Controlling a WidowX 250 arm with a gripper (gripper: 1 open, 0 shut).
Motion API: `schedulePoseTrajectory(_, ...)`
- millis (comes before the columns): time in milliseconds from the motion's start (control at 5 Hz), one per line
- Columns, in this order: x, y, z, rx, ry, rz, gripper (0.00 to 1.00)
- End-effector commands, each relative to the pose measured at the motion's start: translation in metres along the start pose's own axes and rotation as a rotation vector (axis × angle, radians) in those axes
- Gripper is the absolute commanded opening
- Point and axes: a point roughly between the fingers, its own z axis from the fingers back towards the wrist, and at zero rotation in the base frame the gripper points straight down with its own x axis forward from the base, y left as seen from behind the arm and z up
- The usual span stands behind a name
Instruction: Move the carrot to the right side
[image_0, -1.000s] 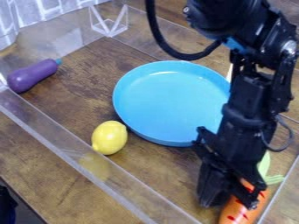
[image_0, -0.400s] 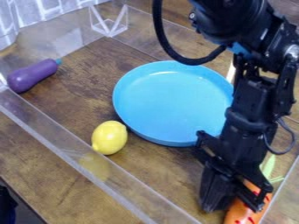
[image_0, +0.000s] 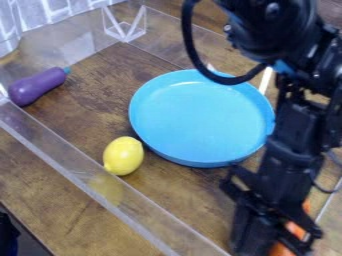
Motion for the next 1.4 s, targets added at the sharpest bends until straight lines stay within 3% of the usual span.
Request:
schedulePoseTrajectory(0, 0.006, -0.003, 0.007, -0.001, -0.037, 0.023, 0.0)
schedulePoseTrajectory(400, 0.009, -0.007, 0.029, 0.042, -0.022, -0.044, 0.0)
schedulePoseTrajectory(600, -0.001, -0.013, 0.032, 0.044, -0.017, -0.033, 0.0)
schedulePoseTrajectory(800, -0.012, -0.016, 0.047, 0.051, -0.023, -0.007, 0.0)
schedulePoseTrajectory(1000, -0.018, -0.009, 0.07, 0.048, -0.037, 0.086, 0.0)
schedulePoseTrajectory(1200, -0.02, -0.006, 0.082, 0.047, -0.044, 0.18, 1.0)
